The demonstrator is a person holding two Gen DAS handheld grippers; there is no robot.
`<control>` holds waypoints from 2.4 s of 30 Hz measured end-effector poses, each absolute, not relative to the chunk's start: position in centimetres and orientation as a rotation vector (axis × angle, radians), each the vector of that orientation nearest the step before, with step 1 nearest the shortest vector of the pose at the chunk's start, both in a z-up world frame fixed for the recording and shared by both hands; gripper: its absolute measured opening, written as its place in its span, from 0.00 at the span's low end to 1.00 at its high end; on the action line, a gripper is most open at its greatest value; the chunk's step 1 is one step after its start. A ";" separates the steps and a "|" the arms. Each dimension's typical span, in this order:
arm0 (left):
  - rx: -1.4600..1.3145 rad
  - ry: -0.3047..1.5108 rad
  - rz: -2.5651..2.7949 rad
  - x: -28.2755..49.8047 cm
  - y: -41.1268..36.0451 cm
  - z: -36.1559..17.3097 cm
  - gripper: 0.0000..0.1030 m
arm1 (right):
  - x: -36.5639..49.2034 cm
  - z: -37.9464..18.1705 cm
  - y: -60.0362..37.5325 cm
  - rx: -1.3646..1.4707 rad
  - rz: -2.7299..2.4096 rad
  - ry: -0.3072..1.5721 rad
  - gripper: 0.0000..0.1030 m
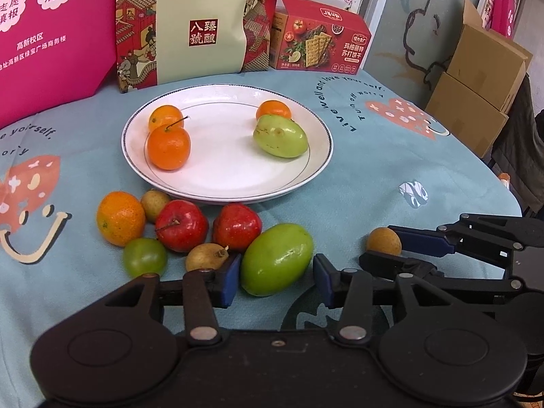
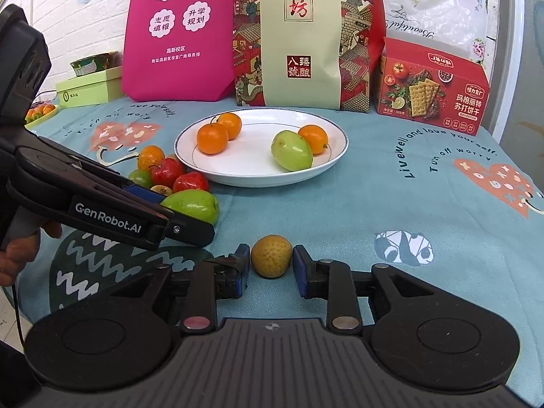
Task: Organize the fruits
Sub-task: 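Grasp the green mango with the left tool while the right holds the kiwi, then lower the mango and kiwi onto the plate and open both tools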
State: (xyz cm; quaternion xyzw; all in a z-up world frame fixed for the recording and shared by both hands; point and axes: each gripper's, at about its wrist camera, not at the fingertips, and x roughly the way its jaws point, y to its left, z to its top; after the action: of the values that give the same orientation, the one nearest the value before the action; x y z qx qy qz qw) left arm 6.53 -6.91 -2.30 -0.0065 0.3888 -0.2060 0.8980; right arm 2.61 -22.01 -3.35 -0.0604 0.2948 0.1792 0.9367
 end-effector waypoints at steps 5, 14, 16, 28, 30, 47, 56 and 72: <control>-0.031 0.796 -0.431 6.2 -6.5 -1.6 1.00 | 2.7 -2.7 -22.2 -0.115 0.377 0.600 0.44; -0.062 0.650 -0.402 8.1 -4.7 3.0 1.00 | 5.6 0.7 -22.0 -0.097 0.388 0.476 0.45; -0.065 0.649 -0.391 9.2 -4.5 3.2 1.00 | 6.7 0.8 -21.5 -0.101 0.404 0.470 0.45; -0.027 0.752 -0.404 13.3 -4.2 0.3 1.00 | 11.1 -1.1 -18.9 -0.161 0.447 0.587 0.44; -0.026 0.763 -0.404 13.6 -4.2 -0.1 1.00 | 11.4 -1.3 -18.6 -0.174 0.443 0.603 0.44; -0.025 0.782 -0.396 14.1 -4.0 -0.7 1.00 | 12.1 -2.0 -18.4 -0.205 0.451 0.623 0.48; -0.071 0.708 -0.344 10.4 -2.2 1.7 1.00 | 8.4 -1.0 -19.1 -0.206 0.433 0.534 0.92; -0.131 0.753 -0.189 5.4 1.0 -0.2 1.00 | 4.1 -2.9 -18.4 -0.125 0.461 0.591 0.98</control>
State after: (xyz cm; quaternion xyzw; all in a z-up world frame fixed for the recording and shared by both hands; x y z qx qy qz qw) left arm 5.39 0.97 -0.23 -0.0638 0.3670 -0.0919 0.9235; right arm 4.14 -18.42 -2.85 -0.0611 0.2885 0.2250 0.9287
